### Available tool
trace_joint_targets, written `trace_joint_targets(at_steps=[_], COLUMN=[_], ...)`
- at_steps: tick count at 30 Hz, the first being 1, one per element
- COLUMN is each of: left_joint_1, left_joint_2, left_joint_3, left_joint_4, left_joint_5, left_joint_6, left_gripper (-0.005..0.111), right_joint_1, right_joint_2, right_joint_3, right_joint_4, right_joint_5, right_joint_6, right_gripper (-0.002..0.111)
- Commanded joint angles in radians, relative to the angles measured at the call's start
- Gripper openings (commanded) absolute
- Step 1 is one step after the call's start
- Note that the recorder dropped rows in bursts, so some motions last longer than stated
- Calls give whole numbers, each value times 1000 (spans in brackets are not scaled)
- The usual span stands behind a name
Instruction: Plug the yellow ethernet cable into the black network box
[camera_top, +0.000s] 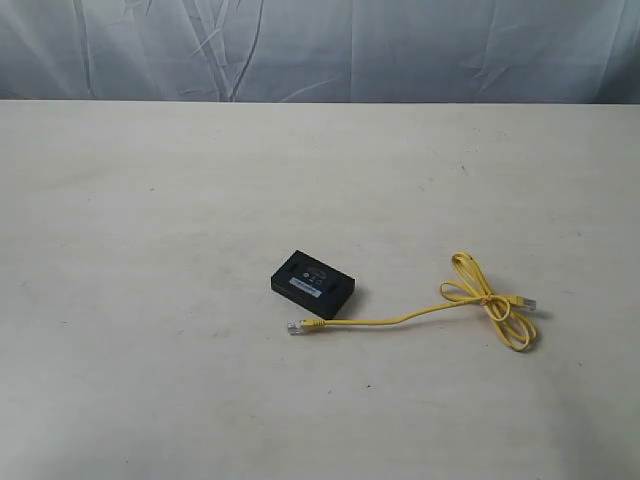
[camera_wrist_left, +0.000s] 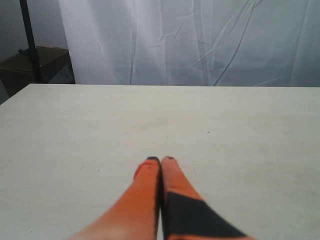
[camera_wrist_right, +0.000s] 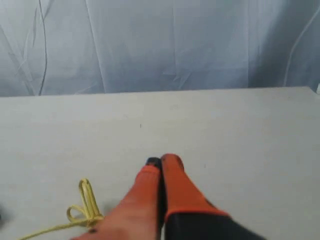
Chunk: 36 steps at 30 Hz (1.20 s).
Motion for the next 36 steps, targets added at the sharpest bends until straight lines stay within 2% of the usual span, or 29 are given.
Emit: trace_joint_targets(at_steps=[1,14,36], left_joint_1=[-10,-10,-10], left_joint_2=[-5,-5,-5], left_joint_3=[5,5,5], left_joint_4=[-6,21,31], left_joint_5=[2,2,2], left_joint_6=[0,0,0], left_gripper=[0,0,0], right_joint_1=[-5,-5,-5], right_joint_2=[-7,-7,-7], right_joint_3=[2,2,2], right_joint_4=[1,3,8], right_joint_5=[-173,-553,-590], right_joint_6=[-2,-2,-2], right_gripper=[-1,-1,-1])
